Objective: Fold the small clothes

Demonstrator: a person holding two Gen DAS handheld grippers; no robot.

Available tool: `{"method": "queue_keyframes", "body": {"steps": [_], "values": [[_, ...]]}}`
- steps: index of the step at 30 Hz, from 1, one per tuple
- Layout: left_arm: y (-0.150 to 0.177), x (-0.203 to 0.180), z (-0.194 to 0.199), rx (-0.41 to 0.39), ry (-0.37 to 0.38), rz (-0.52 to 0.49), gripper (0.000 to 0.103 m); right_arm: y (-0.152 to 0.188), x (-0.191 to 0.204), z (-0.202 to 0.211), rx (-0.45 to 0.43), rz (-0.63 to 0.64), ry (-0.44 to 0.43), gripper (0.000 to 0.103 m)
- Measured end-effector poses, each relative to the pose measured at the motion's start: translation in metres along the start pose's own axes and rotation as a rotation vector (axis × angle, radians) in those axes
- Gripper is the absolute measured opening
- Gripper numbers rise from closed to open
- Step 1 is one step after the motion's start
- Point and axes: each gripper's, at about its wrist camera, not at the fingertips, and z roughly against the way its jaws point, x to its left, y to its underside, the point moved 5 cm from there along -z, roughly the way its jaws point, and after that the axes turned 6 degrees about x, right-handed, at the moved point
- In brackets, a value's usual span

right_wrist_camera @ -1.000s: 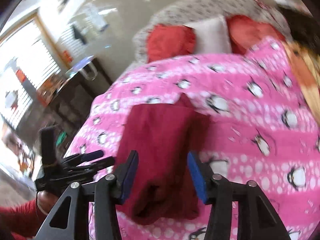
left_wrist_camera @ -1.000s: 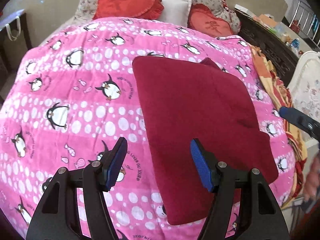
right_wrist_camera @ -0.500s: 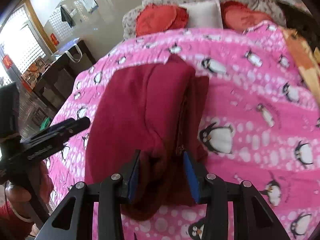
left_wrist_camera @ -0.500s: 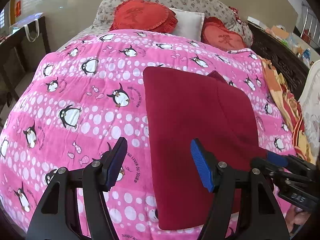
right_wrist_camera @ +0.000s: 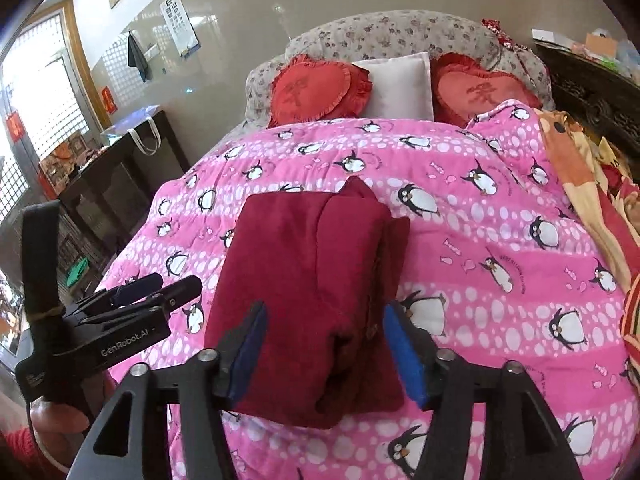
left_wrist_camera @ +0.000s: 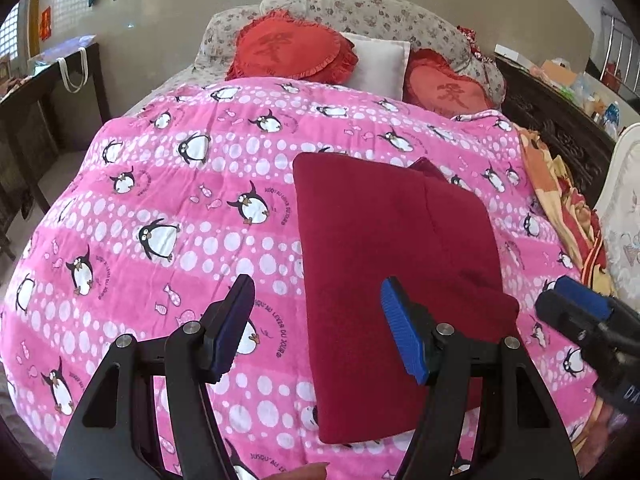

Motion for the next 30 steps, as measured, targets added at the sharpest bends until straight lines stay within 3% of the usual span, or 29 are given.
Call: {"method": "queue_keyframes", "body": {"steps": [16,30], "values": [[0.005,0.003,0.006,-0.012,-0.013,-0.010,0.066,0.005,0.004,-0.012,0.030,-0.025,0.058,0.066],[0.005,0.001,-0.002,0.000,-0.049,-0.041,0.066,0.009,0.002,-0.025,0.070,-0.030,0.056,0.067]]}}
